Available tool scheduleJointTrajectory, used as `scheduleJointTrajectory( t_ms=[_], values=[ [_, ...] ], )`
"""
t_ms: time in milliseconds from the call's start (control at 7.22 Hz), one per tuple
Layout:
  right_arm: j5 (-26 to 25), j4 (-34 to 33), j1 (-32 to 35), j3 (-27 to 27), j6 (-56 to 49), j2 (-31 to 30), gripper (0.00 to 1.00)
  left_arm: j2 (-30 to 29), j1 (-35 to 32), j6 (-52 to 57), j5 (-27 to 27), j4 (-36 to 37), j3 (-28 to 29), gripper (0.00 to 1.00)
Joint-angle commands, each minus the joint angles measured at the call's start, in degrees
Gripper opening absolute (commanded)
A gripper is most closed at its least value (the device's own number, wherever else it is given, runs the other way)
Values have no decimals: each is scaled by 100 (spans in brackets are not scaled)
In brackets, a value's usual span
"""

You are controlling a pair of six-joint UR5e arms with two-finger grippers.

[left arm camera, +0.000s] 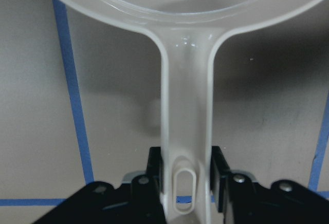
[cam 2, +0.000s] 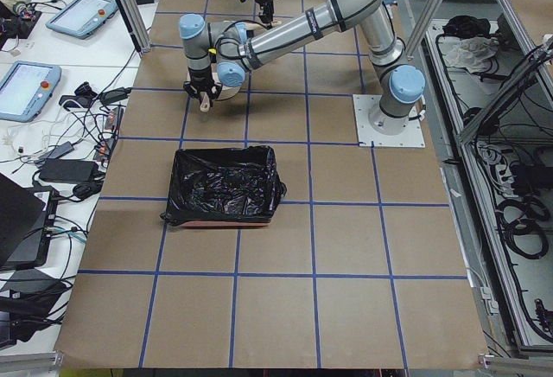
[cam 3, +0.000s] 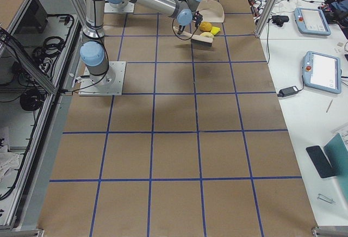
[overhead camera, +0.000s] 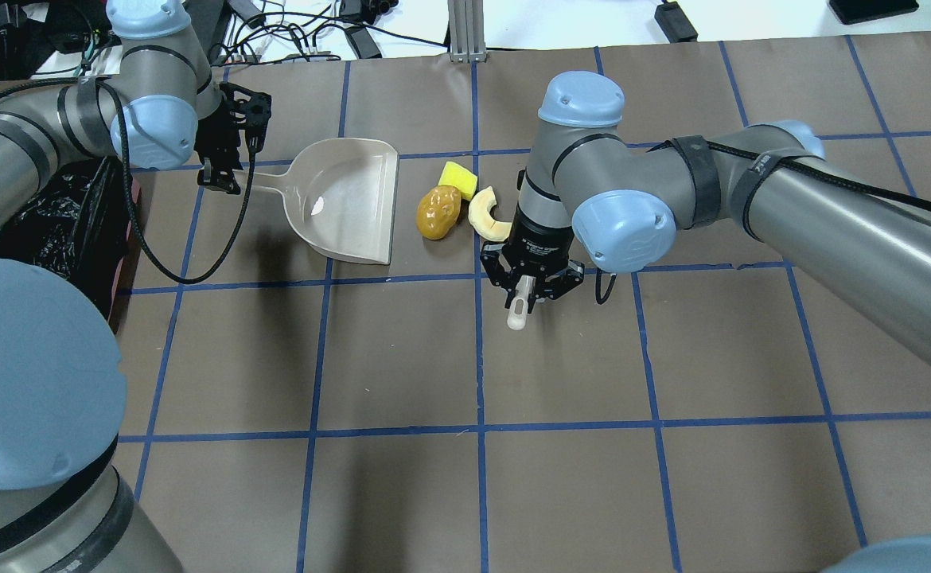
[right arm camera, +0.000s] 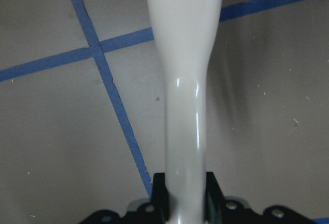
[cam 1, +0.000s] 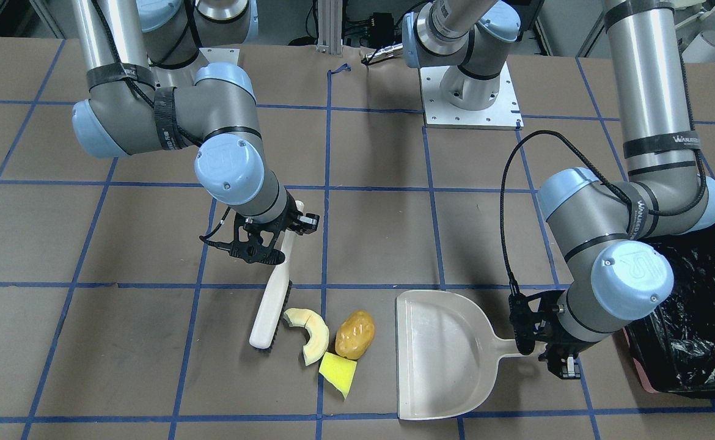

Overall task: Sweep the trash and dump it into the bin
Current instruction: 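Carry the brush with the right gripper toward the potato and peel, then sweep the potato and peel into the dustpan with the right gripper's brush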

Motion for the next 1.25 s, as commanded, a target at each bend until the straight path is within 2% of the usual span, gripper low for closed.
scheduleJointTrajectory(
  t_ms=[0, 277, 416, 693, 1108],
  values=[
    [-18, -151, 1, 0, 1, 30, 0, -1, 1, 11, -4, 18, -14, 6],
    [-18, -501, 80, -18, 132, 205, 0, 7, 18, 46, 5, 19, -23, 6],
    [-18, -695, 220, -209, 150, 328, 0, -1, 18, 46, 14, 19, -23, 7],
    [-27, -705, 466, -658, 440, 652, 0, 7, 18, 55, 22, 27, -23, 7],
    [-27, -889, 774, -853, 432, 846, 0, -1, 18, 46, 14, 27, -23, 7]
  ],
)
